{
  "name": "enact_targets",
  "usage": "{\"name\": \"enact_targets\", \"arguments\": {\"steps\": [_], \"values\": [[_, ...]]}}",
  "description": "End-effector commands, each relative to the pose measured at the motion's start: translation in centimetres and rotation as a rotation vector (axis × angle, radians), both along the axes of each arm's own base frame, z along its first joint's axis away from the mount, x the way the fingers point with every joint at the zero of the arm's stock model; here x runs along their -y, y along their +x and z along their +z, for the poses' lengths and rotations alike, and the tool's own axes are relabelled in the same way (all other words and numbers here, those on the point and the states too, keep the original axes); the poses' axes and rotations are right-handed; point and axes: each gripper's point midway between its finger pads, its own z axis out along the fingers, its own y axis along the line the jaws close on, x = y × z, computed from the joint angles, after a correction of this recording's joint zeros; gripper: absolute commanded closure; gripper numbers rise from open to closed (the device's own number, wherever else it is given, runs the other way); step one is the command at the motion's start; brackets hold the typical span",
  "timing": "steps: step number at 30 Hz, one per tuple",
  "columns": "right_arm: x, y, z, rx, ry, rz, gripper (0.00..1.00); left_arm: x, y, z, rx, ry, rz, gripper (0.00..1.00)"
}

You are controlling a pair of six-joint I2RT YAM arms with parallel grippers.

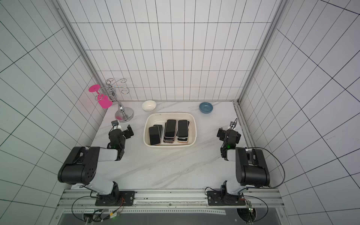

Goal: Take the phone out of the storage box
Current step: Pick up the phone from the storage box.

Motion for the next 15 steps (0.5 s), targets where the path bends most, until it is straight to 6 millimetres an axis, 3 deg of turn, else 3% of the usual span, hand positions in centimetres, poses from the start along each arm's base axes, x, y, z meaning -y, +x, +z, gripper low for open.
{"name": "enact_targets", "arguments": {"steps": [1, 12, 15], "values": [[0.1, 0.0, 0.4, 0.015, 0.0, 0.005, 0.01, 0.0, 0.5, 1.4, 0.031, 0.009, -0.006, 0.02], [0.1, 0.1, 0.3, 0.006, -0.002, 0.006, 0.01, 0.0, 0.5, 1.3, 0.028, 0.01, -0.011, 0.02], [0.1, -0.5, 2.0, 0.051, -0.016, -0.009, 0.01, 1.0, 0.9, 3.8, 0.058, 0.072, -0.027, 0.02]]}}
